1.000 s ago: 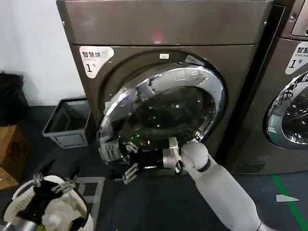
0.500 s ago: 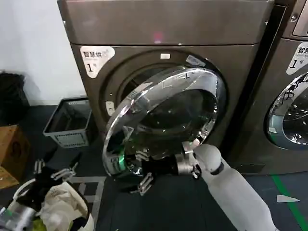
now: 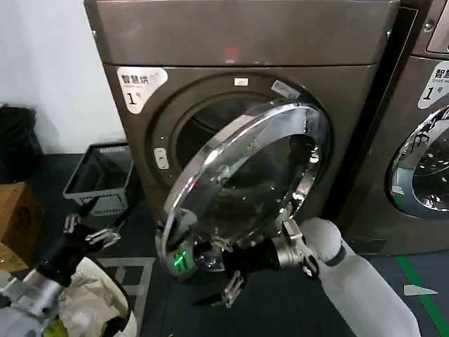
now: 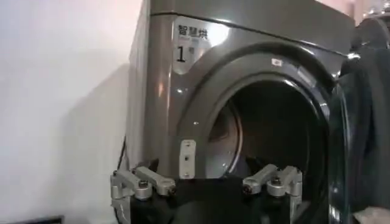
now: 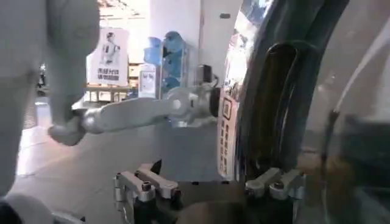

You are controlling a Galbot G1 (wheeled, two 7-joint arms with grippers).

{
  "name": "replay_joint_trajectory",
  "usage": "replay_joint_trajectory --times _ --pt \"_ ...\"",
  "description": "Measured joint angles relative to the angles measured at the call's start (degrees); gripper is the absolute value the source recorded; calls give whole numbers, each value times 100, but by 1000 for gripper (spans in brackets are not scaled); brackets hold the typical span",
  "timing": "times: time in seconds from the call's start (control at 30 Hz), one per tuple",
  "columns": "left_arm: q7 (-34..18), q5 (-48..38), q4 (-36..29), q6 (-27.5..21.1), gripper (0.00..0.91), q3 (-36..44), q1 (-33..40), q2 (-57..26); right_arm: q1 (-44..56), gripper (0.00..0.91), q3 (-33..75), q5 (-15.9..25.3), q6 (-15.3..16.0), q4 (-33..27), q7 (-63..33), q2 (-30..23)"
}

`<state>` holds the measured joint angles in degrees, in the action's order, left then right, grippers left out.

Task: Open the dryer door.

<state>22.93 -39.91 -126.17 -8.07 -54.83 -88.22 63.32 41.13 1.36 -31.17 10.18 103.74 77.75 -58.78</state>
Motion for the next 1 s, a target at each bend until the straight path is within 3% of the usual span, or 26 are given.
replay_joint_trajectory --times 0.63,1.0 --pt "-82 23 88 -18 907 1225 515 -558 1045 907 1092 10 -114 657 47 524" --pt "-97 27 153 -48 907 1953 952 -822 1809 907 2095 120 -259 604 76 620"
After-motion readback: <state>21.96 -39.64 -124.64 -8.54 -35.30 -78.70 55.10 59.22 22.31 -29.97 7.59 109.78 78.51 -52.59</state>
